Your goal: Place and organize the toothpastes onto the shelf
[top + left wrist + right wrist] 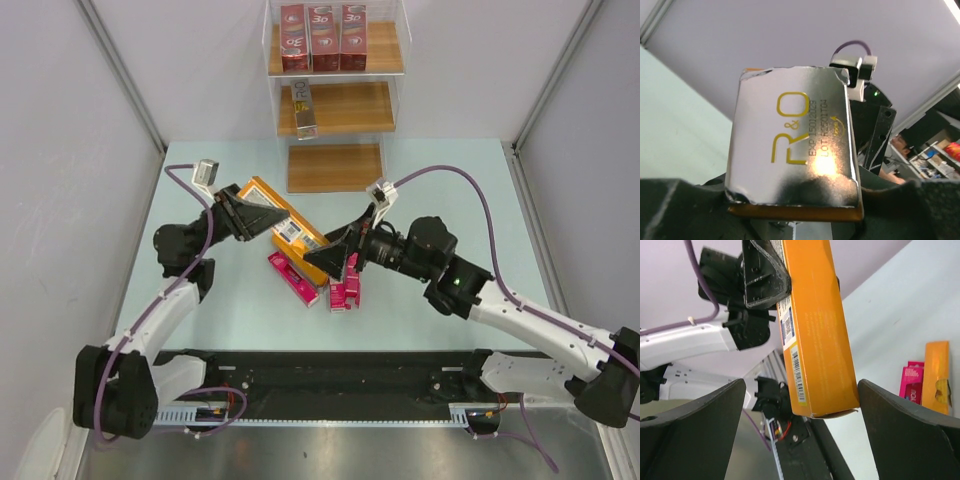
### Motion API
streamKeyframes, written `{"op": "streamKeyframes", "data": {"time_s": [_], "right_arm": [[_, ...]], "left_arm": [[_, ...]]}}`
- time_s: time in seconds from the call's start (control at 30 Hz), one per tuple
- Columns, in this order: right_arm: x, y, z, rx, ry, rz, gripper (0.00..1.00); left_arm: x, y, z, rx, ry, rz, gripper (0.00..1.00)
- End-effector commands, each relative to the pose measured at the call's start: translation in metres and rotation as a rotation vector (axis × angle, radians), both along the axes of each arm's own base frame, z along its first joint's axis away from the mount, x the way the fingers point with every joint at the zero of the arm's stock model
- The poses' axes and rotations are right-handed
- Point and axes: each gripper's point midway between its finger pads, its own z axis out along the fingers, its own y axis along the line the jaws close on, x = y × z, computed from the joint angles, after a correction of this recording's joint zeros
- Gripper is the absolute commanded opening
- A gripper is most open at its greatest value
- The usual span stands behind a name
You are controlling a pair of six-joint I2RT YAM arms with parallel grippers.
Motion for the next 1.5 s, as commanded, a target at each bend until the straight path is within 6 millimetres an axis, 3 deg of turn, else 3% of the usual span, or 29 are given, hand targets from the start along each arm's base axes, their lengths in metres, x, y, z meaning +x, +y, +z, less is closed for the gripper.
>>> {"op": "streamKeyframes", "data": {"time_s": [0.0, 0.27, 0.7, 0.73, 0.77, 0.97, 1.1, 1.17, 1.2, 1.3, 1.4, 1.43, 1.47], "right_arm": [[0.012, -0.001, -0.006, 0.006, -0.003, -0.132, 1.00], [0.005, 0.007, 0.003, 0.079, -0.005, -0.136, 0.98], [0.011, -0.001, 0.033, 0.188, -0.043, -0.167, 0.86], [0.010, 0.000, 0.035, 0.198, -0.047, -0.161, 0.83], [0.011, 0.000, 0.035, 0.198, -0.046, -0.157, 0.69], [0.011, 0.002, 0.035, 0.214, -0.024, -0.141, 0.42], [0.014, 0.000, 0.035, 0.215, -0.018, -0.143, 0.31], [0.015, -0.001, 0.035, 0.217, -0.011, -0.145, 0.28], [0.015, -0.002, 0.036, 0.220, -0.009, -0.146, 0.27], [0.019, -0.007, 0.036, 0.219, -0.003, -0.174, 0.25], [0.024, -0.014, 0.034, 0.204, 0.002, -0.212, 0.23], [0.026, -0.018, 0.036, 0.204, -0.005, -0.228, 0.23], [0.026, -0.020, 0.033, 0.191, 0.002, -0.232, 0.22]], "left_arm": [[-0.018, 0.008, 0.046, -0.205, -0.090, -0.057, 0.39], [-0.033, 0.013, 0.062, -0.288, -0.150, -0.128, 0.36], [-0.036, 0.013, 0.060, -0.273, -0.155, -0.120, 0.36], [-0.037, 0.013, 0.061, -0.275, -0.157, -0.120, 0.37], [-0.036, 0.013, 0.060, -0.275, -0.154, -0.119, 0.36], [-0.037, 0.013, 0.060, -0.272, -0.157, -0.122, 0.39], [-0.037, 0.013, 0.059, -0.271, -0.155, -0.122, 0.50], [-0.037, 0.013, 0.058, -0.269, -0.158, -0.122, 0.64], [-0.038, 0.013, 0.059, -0.272, -0.161, -0.119, 0.78], [-0.033, 0.011, 0.053, -0.245, -0.152, -0.101, 0.99], [-0.025, 0.009, 0.044, -0.190, -0.139, -0.049, 1.00], [-0.008, 0.007, 0.029, -0.138, -0.086, 0.009, 1.00], [-0.009, 0.010, 0.034, -0.123, -0.103, 0.056, 1.00]]}}
